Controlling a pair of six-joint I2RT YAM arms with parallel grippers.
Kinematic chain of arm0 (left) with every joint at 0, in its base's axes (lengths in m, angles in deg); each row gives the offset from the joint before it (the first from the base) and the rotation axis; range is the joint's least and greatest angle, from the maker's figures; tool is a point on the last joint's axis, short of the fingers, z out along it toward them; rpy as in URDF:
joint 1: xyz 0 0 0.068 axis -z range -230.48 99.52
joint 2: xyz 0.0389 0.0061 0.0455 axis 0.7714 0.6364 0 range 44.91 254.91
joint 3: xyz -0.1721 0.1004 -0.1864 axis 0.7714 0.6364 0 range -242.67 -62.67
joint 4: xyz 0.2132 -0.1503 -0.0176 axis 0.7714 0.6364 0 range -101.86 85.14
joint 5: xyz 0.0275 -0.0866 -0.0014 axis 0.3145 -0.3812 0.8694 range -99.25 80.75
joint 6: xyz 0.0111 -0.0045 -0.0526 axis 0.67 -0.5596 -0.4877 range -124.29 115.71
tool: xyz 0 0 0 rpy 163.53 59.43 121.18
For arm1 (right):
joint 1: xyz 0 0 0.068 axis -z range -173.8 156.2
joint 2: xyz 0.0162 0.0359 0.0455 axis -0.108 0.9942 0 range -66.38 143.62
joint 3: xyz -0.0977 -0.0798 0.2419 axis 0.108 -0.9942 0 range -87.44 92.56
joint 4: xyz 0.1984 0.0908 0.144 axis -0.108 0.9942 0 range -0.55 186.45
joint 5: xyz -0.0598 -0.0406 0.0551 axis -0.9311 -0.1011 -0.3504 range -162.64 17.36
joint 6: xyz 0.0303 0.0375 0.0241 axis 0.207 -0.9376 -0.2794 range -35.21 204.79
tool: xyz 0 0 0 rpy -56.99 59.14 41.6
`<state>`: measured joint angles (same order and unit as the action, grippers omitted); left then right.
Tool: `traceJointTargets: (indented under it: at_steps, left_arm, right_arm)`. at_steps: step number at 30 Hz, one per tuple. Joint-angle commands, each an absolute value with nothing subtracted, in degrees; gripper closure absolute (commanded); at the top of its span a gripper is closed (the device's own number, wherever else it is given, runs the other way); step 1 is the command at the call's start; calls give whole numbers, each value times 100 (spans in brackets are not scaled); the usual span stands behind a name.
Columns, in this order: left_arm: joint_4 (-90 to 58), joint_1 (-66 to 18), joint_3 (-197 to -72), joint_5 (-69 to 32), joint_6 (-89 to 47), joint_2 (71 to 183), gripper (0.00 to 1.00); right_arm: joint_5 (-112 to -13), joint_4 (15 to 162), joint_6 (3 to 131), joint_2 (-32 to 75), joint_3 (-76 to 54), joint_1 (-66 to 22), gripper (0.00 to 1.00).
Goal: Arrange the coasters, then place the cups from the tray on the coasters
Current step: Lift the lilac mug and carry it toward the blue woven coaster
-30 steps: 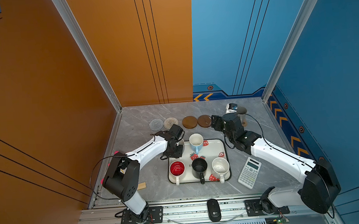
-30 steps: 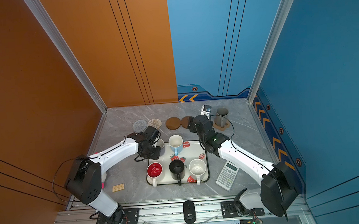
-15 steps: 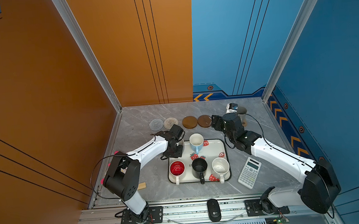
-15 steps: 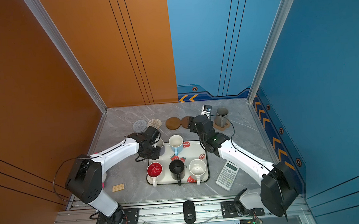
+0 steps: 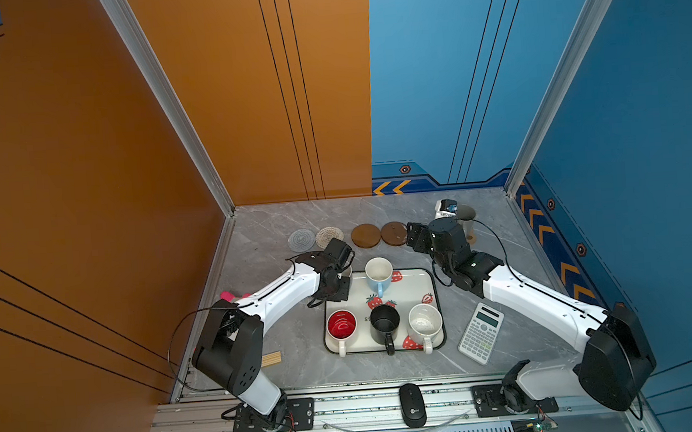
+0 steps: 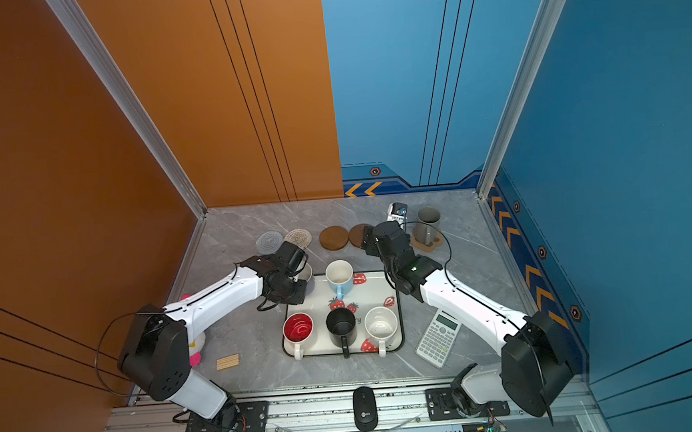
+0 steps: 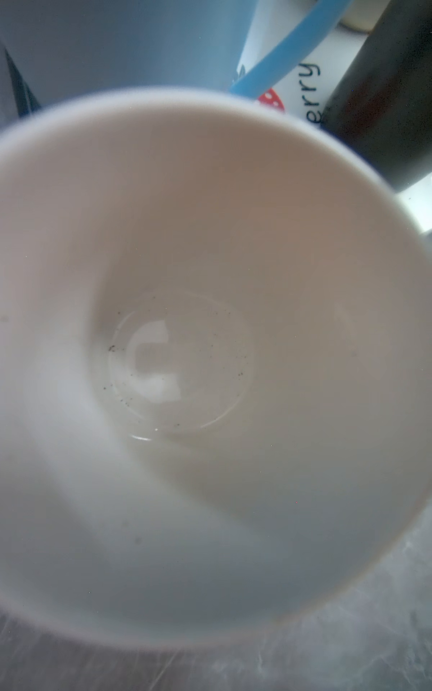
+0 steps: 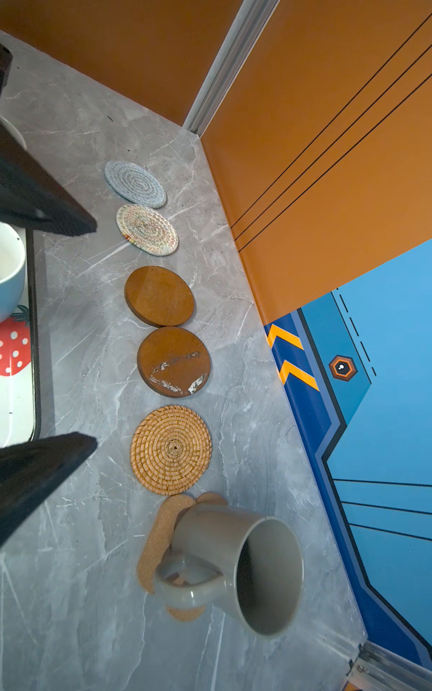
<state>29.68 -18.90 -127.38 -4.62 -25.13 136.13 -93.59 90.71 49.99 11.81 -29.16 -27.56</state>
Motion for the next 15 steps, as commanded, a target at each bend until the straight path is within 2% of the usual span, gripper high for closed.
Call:
traceJointTargets:
  at_steps: [1, 15]
  left_arm:
    - [2866, -1880, -13070, -141, -2435, 13356, 100]
    - [2875, -2685, -13941, -116, -2274, 13753, 100]
  right_arm:
    - [-9261, 8979, 4949, 1243, -2917, -2712, 18]
    - [-8969, 8910, 4956, 1324, -2938, -2581, 18]
